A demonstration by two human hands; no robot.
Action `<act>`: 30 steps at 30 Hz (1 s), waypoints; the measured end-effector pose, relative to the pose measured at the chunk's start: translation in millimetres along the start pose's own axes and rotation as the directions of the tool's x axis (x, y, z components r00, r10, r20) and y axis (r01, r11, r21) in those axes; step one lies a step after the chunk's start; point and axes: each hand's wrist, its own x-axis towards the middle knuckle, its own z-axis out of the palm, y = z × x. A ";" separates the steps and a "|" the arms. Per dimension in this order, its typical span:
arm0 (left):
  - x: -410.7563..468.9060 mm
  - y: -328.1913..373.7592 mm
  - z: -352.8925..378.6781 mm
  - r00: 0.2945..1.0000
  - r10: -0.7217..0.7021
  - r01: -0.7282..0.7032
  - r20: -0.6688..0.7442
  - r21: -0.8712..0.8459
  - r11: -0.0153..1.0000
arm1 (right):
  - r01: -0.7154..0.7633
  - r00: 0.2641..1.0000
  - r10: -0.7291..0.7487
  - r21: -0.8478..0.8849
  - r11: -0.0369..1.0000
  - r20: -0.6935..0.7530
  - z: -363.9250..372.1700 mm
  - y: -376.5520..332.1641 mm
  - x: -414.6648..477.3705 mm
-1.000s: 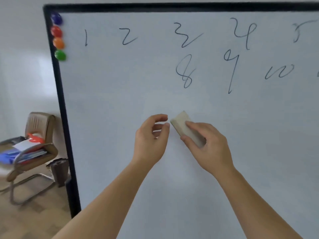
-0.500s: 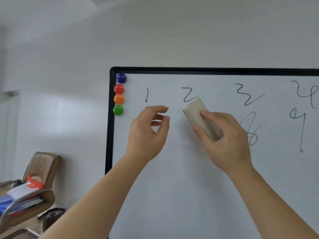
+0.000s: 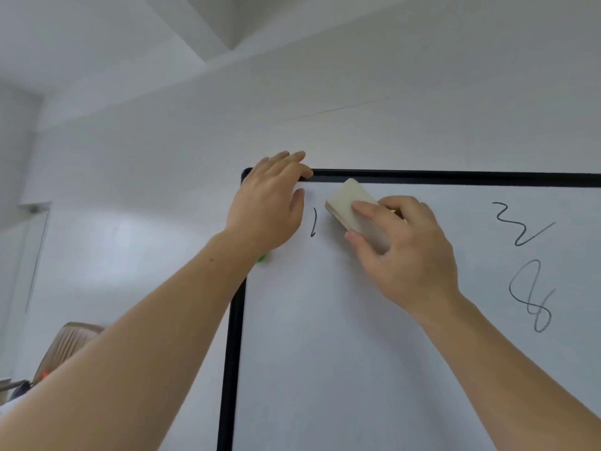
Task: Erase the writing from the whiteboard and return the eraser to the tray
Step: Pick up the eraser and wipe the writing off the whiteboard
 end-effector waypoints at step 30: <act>5.3 -27.5 15.4 0.999 0.009 -0.013 -0.039 -0.098 0.995 | 0.267 0.964 -0.264 -0.125 0.956 0.044 25.9 1.0 4.2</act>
